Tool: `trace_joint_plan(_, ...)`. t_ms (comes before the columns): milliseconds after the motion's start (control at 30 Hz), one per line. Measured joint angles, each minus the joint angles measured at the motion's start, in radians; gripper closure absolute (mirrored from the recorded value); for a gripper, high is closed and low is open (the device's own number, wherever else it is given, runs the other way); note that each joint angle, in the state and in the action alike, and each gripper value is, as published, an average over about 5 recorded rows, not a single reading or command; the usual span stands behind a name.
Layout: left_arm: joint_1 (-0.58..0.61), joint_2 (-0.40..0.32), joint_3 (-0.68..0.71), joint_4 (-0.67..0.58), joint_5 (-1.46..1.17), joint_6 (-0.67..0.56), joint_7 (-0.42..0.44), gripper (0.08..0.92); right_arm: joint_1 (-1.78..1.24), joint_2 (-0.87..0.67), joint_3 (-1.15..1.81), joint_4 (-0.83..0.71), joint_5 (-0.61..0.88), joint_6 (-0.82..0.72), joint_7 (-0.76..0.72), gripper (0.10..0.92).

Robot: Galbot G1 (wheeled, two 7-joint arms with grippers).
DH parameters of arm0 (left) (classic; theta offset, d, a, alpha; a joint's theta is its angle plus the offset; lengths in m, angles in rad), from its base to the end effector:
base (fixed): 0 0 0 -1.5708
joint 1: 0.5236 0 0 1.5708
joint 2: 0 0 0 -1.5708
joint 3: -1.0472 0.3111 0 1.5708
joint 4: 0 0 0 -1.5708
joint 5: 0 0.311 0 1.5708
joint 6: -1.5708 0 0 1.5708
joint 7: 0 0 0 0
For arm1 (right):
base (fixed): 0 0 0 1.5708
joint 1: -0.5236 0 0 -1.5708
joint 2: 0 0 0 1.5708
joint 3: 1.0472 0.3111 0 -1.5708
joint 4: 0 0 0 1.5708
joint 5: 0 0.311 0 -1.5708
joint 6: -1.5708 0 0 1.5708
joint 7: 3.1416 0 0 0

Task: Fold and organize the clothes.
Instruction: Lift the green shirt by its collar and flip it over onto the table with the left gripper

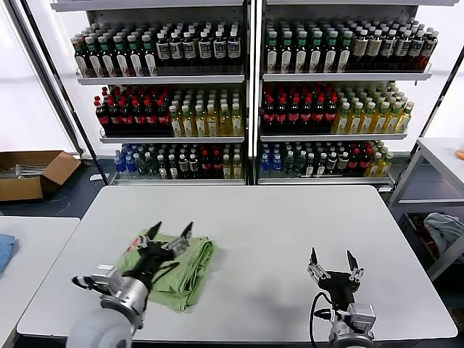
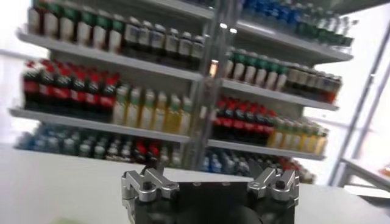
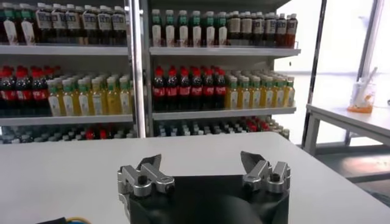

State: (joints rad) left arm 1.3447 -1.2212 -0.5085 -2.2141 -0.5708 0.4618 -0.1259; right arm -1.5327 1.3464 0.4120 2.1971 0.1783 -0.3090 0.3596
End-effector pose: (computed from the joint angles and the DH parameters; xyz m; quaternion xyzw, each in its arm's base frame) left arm 0.2032 0.0391 -0.1860 -0.0932 -0.9871 0.0889 0.0950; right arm 0.1600 -0.0013 -0.2334 -0.0651 -0.9929 0.0126 0.0988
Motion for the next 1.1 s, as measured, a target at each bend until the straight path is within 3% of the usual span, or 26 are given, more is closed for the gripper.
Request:
trace_joint_plan(367, -0.06, 0.116, -0.096, 0.198, -0.014, -0.032, 0.05, 0.177, 0.026, 0.006, -0.01, -0.008, -0.006, -0.023, 0.01, 0.203)
trace_joint_plan(700, -0.075, 0.135, -0.082, 0.385, -0.001, -0.048, 0.114, 0.177, 0.021, 0.01, -0.02, -0.012, -0.018, -0.028, 0.01, 0.203)
trace_joint_plan(1100, -0.059, 0.149, -0.089, 0.452, 0.0, -0.043, 0.145, 0.177, 0.034, 0.015, -0.032, -0.016, -0.02, -0.032, 0.006, 0.203)
